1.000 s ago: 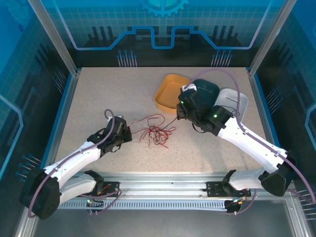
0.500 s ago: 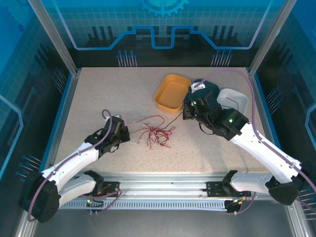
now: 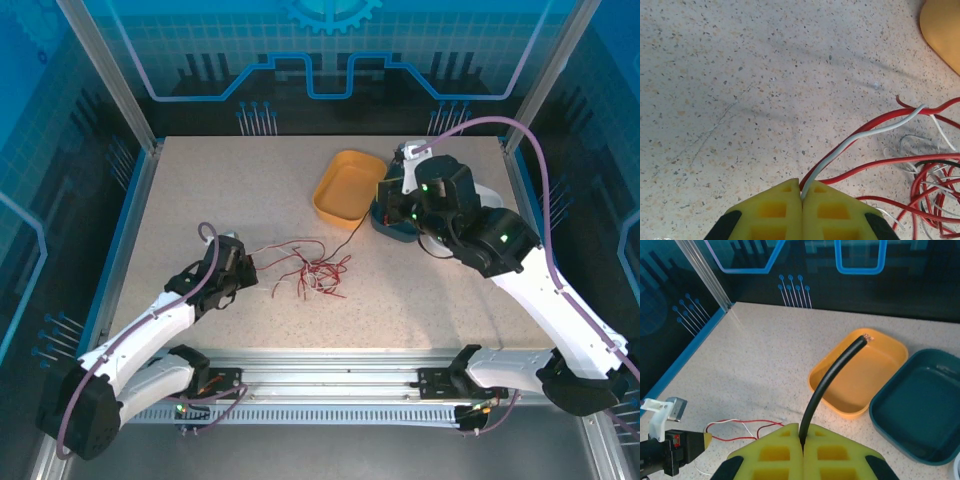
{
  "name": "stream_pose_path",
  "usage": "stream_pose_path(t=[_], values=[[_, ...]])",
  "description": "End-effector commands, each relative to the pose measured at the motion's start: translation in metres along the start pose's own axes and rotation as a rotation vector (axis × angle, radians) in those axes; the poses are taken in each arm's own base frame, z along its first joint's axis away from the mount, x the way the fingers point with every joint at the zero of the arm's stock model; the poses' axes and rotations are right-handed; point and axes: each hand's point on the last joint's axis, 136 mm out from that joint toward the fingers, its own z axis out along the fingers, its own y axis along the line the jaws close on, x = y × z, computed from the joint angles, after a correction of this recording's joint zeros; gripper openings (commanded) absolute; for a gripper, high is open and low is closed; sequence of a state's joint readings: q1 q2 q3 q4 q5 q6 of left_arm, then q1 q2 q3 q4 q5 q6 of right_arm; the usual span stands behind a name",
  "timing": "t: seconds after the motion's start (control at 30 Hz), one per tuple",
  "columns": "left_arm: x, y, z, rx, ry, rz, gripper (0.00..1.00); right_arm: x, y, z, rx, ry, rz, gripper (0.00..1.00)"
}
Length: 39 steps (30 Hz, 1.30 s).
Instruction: Untangle the cables
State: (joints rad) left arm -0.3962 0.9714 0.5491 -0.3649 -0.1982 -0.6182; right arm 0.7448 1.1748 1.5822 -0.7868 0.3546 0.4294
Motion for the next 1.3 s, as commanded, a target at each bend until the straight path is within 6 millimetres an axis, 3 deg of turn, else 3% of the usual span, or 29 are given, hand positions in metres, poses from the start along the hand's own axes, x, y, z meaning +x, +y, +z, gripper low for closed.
stream_pose_path(t=[0.0, 0.5, 0.9, 1.27], values=[[-0.002, 0.007, -0.004, -0.024, 0.0, 0.017, 0.0, -0.012, -0.003, -0.011, 0.005, -0.011, -0.035, 0.0], [-0.006, 0.012, -0.006, -0.031, -0.005, 0.005, 0.0, -0.063, 0.005, -0.062, -0.056, -0.118, -0.086, 0.0], [-0.003, 0.013, -0.004, -0.019, 0.01, -0.005, 0.0, -0.105, 0.004, -0.119, -0.085, -0.268, -0.108, 0.0], [-0.001, 0.011, -0.003, -0.002, 0.02, -0.003, 0.0, -0.129, -0.015, -0.134, 0.048, -0.333, -0.147, 0.0]])
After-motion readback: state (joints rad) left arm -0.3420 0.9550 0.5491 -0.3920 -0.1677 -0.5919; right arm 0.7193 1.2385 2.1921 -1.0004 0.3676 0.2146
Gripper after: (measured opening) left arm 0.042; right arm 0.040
